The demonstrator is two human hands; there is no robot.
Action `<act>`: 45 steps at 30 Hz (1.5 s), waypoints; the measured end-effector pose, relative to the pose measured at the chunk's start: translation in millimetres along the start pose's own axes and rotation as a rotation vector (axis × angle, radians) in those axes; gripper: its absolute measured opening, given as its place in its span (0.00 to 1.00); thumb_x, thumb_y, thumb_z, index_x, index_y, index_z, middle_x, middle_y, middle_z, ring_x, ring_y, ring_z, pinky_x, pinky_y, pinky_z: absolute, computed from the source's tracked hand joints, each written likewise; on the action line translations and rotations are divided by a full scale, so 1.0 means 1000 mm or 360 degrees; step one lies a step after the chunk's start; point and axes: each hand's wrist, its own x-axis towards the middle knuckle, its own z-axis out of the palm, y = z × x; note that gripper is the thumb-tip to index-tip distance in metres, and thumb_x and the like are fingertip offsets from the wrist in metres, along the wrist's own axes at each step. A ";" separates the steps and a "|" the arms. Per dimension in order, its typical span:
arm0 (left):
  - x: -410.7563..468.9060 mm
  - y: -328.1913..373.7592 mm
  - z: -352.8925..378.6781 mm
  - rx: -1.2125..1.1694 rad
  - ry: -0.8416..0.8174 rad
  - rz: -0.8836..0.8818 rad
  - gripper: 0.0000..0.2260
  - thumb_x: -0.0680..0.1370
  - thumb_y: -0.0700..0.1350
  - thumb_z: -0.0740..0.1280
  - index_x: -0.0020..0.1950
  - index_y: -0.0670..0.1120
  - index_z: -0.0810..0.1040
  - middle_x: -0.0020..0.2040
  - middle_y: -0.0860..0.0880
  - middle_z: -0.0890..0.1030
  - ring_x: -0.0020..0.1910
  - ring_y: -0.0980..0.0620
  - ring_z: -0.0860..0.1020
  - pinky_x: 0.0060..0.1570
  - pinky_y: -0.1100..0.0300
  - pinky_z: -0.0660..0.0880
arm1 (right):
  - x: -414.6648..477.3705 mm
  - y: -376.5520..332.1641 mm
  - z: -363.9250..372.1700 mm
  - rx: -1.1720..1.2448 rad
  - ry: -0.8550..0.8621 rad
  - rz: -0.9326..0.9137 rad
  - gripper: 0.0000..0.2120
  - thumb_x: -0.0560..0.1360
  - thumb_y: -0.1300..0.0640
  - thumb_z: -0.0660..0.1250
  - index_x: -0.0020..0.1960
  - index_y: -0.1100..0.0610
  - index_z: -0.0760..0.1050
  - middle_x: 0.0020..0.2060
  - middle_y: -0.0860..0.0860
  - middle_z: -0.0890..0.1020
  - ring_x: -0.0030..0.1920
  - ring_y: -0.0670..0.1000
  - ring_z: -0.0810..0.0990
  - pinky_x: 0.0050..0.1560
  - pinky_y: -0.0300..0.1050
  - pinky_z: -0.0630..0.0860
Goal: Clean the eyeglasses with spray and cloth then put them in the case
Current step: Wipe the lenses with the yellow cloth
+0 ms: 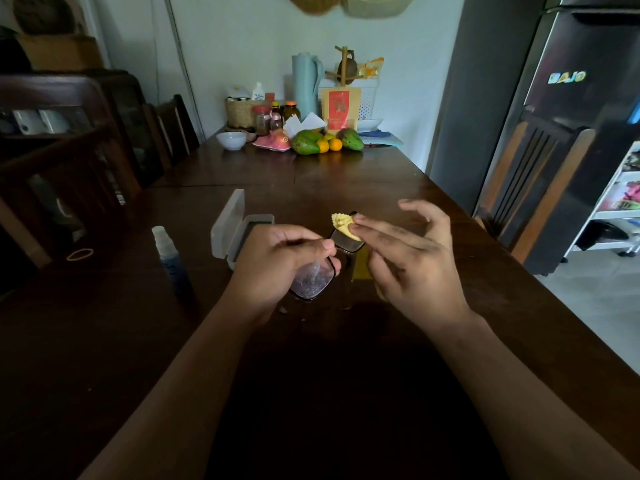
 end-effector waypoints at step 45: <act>-0.001 -0.002 0.001 -0.0007 -0.0073 0.0100 0.04 0.76 0.38 0.71 0.43 0.40 0.85 0.37 0.43 0.86 0.38 0.45 0.85 0.46 0.57 0.80 | 0.002 -0.001 0.001 0.0037 -0.0092 0.0044 0.22 0.72 0.64 0.67 0.64 0.50 0.80 0.64 0.44 0.79 0.69 0.61 0.67 0.65 0.61 0.68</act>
